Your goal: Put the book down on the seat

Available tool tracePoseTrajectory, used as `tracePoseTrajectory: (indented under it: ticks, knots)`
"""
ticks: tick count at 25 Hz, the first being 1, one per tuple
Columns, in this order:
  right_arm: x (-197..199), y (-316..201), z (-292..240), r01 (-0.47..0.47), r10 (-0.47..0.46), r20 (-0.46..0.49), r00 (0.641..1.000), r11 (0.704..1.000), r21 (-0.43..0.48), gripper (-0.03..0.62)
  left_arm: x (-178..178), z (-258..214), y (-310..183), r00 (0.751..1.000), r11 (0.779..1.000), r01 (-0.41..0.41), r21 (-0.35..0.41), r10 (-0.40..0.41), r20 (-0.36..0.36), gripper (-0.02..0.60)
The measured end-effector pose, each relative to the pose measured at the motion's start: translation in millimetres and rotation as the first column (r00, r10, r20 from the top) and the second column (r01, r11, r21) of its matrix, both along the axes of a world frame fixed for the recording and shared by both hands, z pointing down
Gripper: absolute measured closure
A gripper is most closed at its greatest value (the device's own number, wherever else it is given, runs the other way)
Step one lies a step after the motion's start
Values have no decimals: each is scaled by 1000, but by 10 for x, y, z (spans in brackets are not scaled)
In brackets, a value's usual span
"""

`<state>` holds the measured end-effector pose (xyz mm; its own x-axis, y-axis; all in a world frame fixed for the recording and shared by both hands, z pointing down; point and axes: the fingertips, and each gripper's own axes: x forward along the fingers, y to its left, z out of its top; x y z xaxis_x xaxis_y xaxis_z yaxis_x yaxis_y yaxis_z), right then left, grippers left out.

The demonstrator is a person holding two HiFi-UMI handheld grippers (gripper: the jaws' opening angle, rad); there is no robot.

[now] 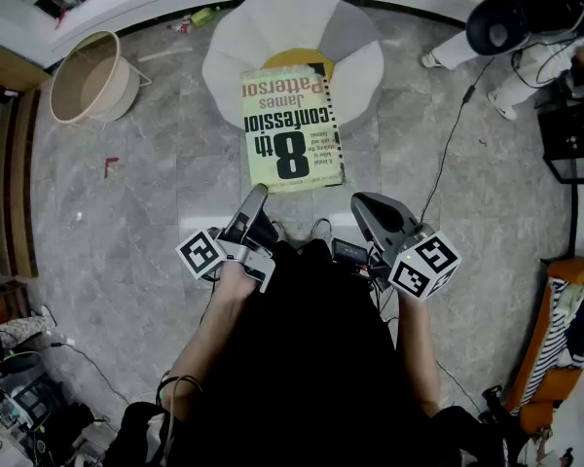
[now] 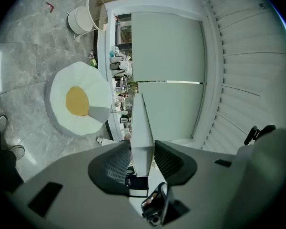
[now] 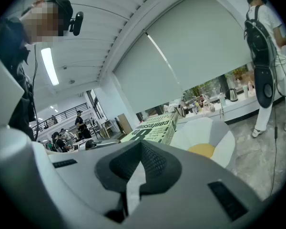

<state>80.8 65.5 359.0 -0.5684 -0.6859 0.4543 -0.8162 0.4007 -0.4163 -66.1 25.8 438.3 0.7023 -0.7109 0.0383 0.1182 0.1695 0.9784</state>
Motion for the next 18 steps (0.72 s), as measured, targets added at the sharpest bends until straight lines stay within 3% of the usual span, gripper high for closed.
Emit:
tracePoseTrajectory:
  ticks: [9,18]
  knots:
    - [-69,-30,-29,-4,3,51,999,1000,11,579,-1,-21,-3,1000,1000,2,1,-2,-4,413]
    - [-49,12,73,19,-18,23,1000,1000,-11,579,28,-26,-1,1000,1000,18,-5,-18,6,413]
